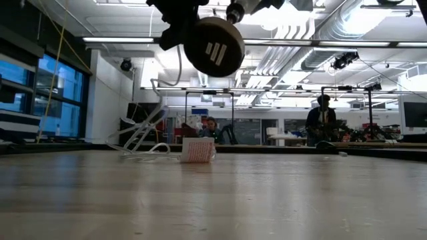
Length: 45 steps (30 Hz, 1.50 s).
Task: Screw lightbulb
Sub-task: Insert the light bulb into the lamp holder
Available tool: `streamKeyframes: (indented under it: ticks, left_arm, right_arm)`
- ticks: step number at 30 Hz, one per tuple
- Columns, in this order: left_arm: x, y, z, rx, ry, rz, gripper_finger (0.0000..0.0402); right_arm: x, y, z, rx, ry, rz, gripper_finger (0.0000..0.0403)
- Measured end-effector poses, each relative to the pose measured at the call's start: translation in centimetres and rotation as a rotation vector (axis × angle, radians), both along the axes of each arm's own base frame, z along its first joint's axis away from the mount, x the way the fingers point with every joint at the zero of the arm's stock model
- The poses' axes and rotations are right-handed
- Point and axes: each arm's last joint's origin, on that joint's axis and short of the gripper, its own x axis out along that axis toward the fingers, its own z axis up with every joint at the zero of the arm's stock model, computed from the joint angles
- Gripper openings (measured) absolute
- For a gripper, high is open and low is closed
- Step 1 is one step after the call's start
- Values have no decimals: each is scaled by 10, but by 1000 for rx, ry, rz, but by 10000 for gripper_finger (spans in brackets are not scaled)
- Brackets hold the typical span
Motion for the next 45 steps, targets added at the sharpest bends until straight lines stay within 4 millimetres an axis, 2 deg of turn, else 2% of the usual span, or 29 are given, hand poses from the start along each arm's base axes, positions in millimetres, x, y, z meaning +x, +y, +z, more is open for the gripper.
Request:
streamKeyframes:
  ticks: [3,9,13,21,33,40,45]
  left_arm:
    - [0,1,0,0,-4,3,107]
    - [0,1,0,-7,1,-8,107]
    - [0,1,0,-10,-1,-13,107]
    - [1,0,0,-9,-3,-15,107]
    - [0,-2,1,-20,-17,-17,107]
    - [-11,-11,13,-88,-92,-69,107]
    - [-25,-14,26,-118,-135,-69,107]
  right_arm:
    - [0,0,-1,1,2,0,269]
    - [3,-2,-7,33,-12,15,180]
    - [4,-4,-8,44,-15,31,151]
    - [3,-5,-7,31,-11,10,158]
    - [4,-5,-8,7,31,25,142]
    - [5,-2,-3,-19,66,136,142]
    - [12,2,5,-91,39,228,139]
